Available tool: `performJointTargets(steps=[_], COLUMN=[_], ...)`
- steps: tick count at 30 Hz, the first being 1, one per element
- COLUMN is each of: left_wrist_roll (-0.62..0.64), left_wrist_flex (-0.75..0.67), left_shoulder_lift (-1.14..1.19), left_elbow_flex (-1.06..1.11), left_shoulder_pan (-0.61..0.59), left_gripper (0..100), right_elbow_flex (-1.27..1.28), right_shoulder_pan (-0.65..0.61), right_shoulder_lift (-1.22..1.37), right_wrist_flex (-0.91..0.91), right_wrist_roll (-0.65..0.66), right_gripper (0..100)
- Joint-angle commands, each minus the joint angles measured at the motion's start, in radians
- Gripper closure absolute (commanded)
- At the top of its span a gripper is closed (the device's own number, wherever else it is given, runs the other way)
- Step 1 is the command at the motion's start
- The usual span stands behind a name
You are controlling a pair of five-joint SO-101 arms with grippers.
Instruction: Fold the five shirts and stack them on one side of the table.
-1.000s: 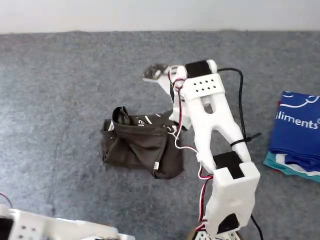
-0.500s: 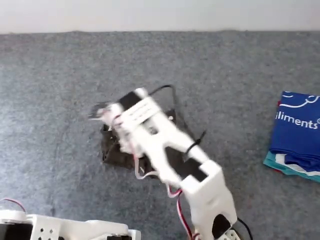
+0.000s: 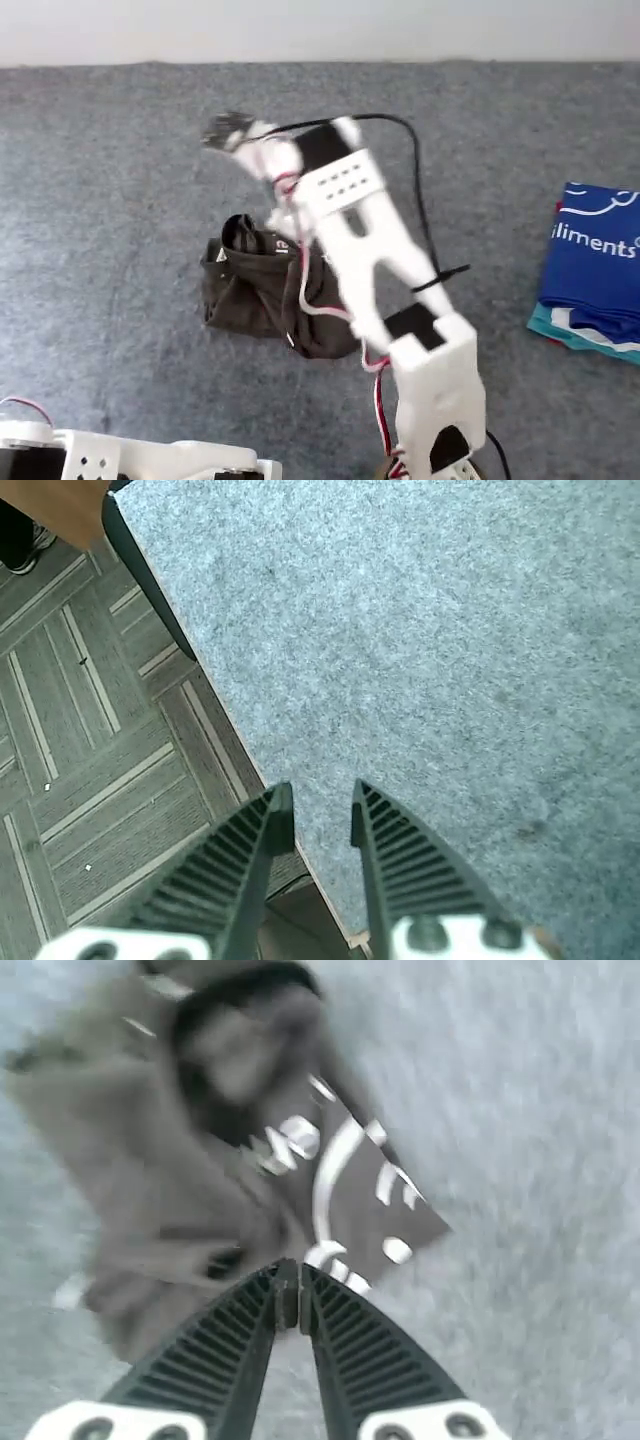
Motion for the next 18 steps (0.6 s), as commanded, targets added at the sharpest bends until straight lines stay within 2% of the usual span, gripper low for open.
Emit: performJointTargets(steps=[1,4,7,14,18], left_wrist_roll=[0.006,0.006,0.006,0.006,0.006], left_wrist_flex=[-0.012,-0.012,-0.012,-0.012,-0.012], left_shoulder_lift=[-0.006,-0.006,-0.006,-0.006,-0.006], left_elbow_flex=[-0.001,0.001,0.001,0.001,0.001], left_shoulder_pan=[0.002,0.002,0.002,0.002,0.002], left_gripper=[89,89,89,89,89], right_elbow_flex=[-0.037,-0.037,-0.037,-0.066,-0.13], right_shoulder_pan=[0.114,0.142,0.079,-0.255,-0.392], right_shoulder_lift=[0.068,0.16,0.208,0.234,0.153], right_wrist_flex=[0.039,0.039,0.041,0.039,0.041], right_wrist_roll=[0.055,0.054,0.029,-0.069,-0.12], right_gripper=[98.7,98.7,98.7,98.8,98.8])
